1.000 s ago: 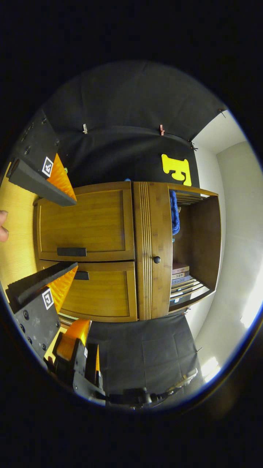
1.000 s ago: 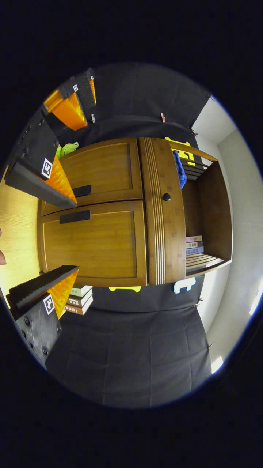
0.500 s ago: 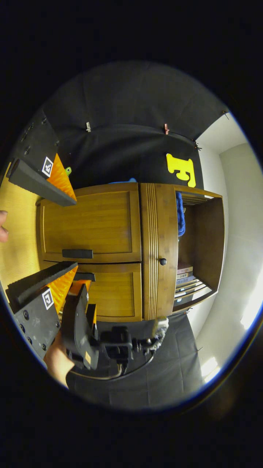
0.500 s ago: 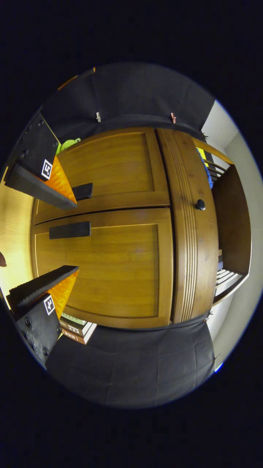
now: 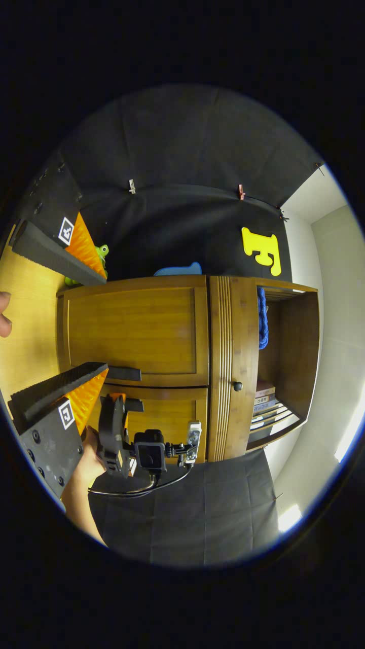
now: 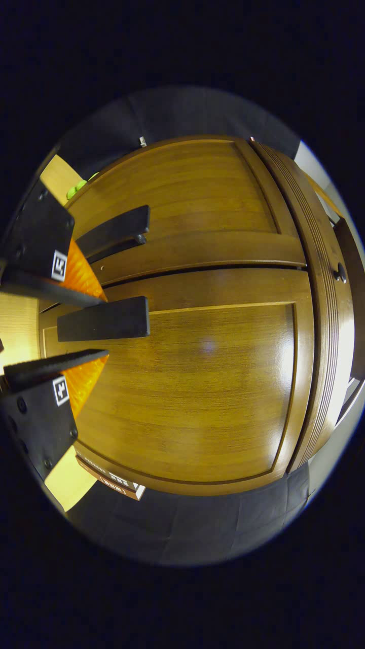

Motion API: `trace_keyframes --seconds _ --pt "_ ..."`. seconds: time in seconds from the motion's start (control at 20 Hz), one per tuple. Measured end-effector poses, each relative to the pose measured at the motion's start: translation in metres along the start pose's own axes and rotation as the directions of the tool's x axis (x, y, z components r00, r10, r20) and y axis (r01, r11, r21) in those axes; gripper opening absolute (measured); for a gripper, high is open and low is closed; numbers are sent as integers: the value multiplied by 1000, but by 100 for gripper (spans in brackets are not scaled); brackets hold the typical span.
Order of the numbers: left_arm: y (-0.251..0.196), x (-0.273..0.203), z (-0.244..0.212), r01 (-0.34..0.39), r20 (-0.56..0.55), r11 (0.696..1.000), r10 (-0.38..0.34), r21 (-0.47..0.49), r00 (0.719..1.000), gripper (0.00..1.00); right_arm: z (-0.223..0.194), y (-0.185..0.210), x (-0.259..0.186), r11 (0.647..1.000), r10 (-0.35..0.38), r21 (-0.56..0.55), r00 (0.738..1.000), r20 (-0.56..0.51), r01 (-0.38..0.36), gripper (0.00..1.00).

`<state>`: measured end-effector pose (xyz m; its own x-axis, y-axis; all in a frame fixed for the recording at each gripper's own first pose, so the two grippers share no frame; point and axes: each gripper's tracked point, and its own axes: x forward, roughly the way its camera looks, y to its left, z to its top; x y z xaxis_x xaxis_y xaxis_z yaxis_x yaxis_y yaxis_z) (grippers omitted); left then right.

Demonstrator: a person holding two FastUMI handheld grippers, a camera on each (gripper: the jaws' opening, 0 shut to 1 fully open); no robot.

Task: Open the right door of the double-door shoe cabinet with the right hand, and open the left door with the left hand.

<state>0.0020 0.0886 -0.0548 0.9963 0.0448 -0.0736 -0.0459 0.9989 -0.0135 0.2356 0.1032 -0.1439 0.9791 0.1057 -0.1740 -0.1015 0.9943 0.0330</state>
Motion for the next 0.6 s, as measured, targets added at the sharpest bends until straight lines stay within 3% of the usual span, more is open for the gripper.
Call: trace_keyframes --seconds 0.05,0.15,0.25,0.3,0.45,0.6 --pt "5 0 -2 -6 -4 1000 6 0 1000 94 6 4 1 1000 8 -1 1000 19 -8 48" --pt "10 -2 -4 -14 -13 1000 13 -4 1000 94 -1 -3 20 999 -29 -27 999 16 29 51" --pt "13 -4 -4 -18 -16 1000 18 -9 1000 94 7 -2 2 998 -28 -49 999 25 30 31" --pt "12 -5 -3 -19 -14 1000 19 -12 1000 94 10 -3 -4 998 -18 -58 999 29 20 35" --pt "9 -9 3 -16 -1 1000 16 -22 1000 95 6 -3 -13 998 27 -54 1000 6 -26 23" --pt "0 -14 9 -7 9 1000 7 -27 1000 94 4 -8 -35 998 60 -36 998 -1 -60 23"
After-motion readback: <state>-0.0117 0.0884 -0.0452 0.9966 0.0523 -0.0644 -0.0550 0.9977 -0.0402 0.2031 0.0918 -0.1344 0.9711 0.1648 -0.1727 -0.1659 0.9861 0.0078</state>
